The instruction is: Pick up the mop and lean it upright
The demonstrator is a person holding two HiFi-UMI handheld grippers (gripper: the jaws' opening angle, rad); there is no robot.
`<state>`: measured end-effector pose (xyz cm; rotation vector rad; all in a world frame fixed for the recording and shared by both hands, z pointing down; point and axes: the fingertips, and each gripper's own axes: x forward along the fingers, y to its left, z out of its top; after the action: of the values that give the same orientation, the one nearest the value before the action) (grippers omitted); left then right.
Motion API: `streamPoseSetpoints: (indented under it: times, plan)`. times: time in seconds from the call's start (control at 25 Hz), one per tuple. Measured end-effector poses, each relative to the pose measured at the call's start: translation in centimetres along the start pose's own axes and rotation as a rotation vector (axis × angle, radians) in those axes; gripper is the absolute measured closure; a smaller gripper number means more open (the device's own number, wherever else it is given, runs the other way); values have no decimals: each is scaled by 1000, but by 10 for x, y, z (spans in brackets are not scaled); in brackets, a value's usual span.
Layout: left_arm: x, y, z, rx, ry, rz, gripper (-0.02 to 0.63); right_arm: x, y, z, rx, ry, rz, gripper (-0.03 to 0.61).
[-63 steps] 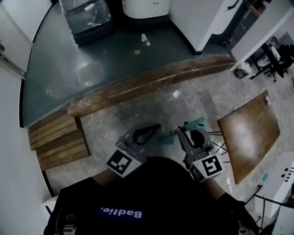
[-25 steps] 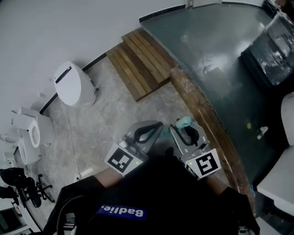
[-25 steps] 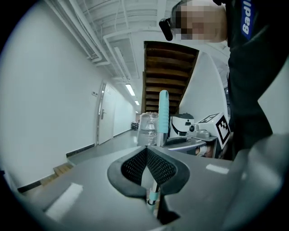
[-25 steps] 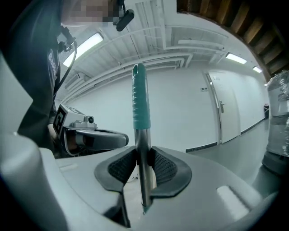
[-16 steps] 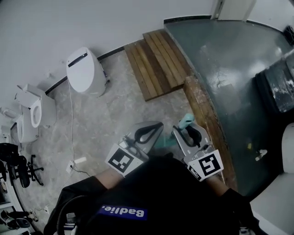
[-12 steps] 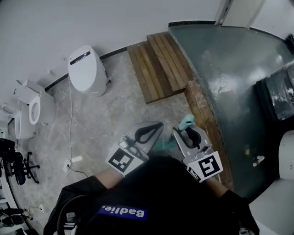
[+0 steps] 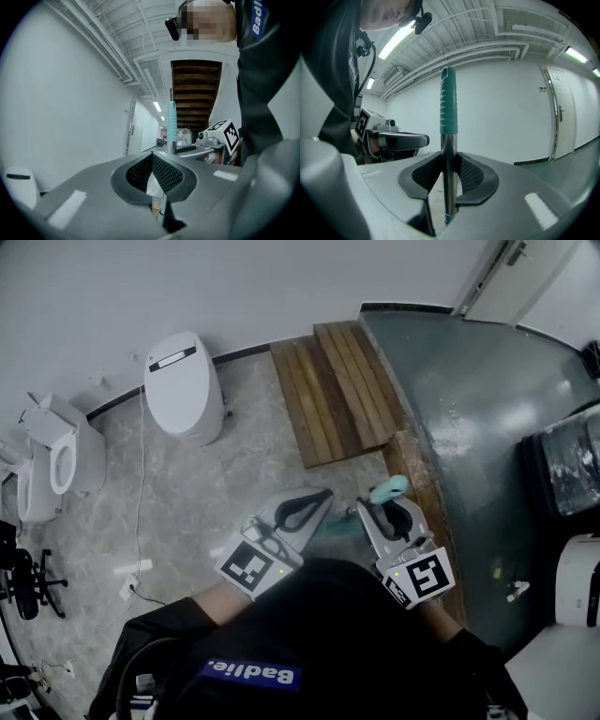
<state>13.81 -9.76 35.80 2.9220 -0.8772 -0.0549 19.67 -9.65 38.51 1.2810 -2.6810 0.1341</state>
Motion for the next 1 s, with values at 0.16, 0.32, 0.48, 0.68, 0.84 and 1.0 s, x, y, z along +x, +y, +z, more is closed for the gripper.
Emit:
streamPoseSetpoints:
  times: [0.16, 0.32, 0.48, 0.68, 0.84, 1.0]
  plan:
    - [-18, 48, 5, -15, -20, 28, 595, 50, 3, 10, -18, 6, 5, 471]
    - [-42, 89, 12, -19, -33, 81, 595, 94, 8, 25, -30, -9, 20, 471]
    - [-57, 117, 26, -21, -54, 134, 595, 131, 13, 48, -44, -22, 56, 472]
    - [-72, 155, 33, -39, -47, 220, 595, 176, 18, 73, -50, -39, 132, 472]
    - [-77, 179, 22, -38, -32, 294, 595, 209, 18, 68, -40, -43, 204, 472]
    - [-72, 204, 16, -29, -23, 359, 595, 240, 20, 55, -26, -25, 278, 472]
